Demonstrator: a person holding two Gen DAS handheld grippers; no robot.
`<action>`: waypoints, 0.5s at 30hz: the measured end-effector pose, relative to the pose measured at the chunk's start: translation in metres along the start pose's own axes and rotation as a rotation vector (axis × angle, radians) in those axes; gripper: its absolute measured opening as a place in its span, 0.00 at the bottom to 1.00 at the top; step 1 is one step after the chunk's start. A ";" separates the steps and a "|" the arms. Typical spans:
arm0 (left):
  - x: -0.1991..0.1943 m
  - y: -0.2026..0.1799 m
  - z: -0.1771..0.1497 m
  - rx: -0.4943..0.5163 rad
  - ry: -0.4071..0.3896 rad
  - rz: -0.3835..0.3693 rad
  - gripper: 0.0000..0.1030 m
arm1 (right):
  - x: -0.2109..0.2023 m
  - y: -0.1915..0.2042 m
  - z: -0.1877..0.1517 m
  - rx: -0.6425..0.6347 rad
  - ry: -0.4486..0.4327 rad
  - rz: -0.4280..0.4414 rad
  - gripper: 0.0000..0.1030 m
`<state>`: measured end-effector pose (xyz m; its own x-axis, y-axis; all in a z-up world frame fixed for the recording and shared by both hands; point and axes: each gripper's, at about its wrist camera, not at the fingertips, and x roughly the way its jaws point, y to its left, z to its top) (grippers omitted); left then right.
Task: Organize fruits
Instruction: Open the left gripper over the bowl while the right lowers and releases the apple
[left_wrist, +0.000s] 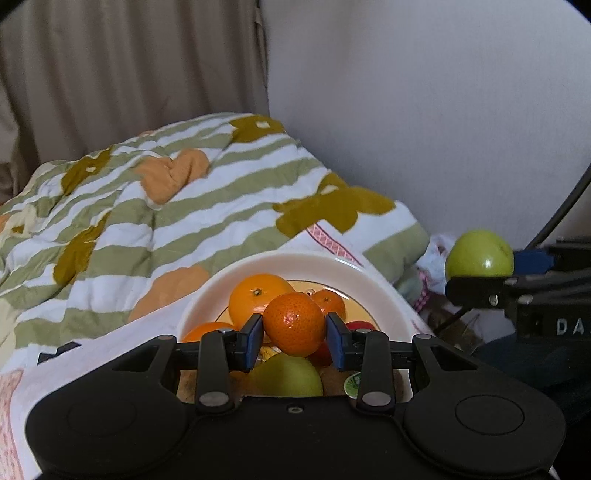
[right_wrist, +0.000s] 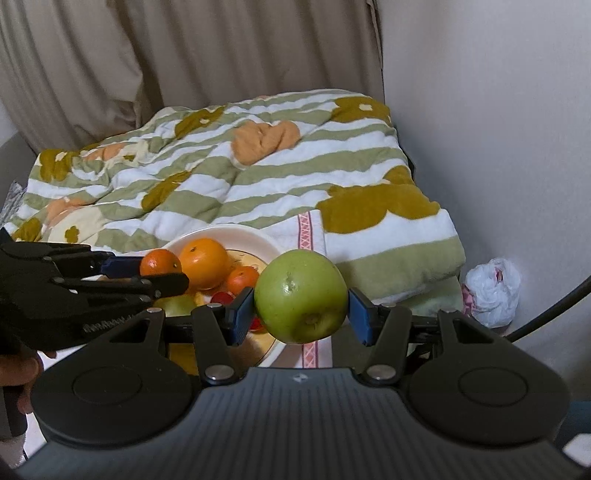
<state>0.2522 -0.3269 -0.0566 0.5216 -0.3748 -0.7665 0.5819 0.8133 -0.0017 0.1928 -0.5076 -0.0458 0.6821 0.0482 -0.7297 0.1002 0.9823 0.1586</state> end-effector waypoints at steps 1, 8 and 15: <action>0.004 -0.001 0.001 0.010 0.009 -0.002 0.39 | 0.003 -0.002 0.001 0.003 0.003 -0.002 0.67; 0.008 -0.003 0.002 0.035 0.014 -0.011 0.77 | 0.016 -0.010 0.010 0.037 0.009 -0.008 0.67; -0.018 0.002 0.002 0.012 -0.036 -0.012 0.92 | 0.020 -0.012 0.020 0.030 0.000 0.005 0.67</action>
<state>0.2454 -0.3201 -0.0417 0.5365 -0.4008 -0.7427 0.5959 0.8030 -0.0029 0.2198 -0.5216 -0.0495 0.6826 0.0534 -0.7289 0.1180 0.9762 0.1820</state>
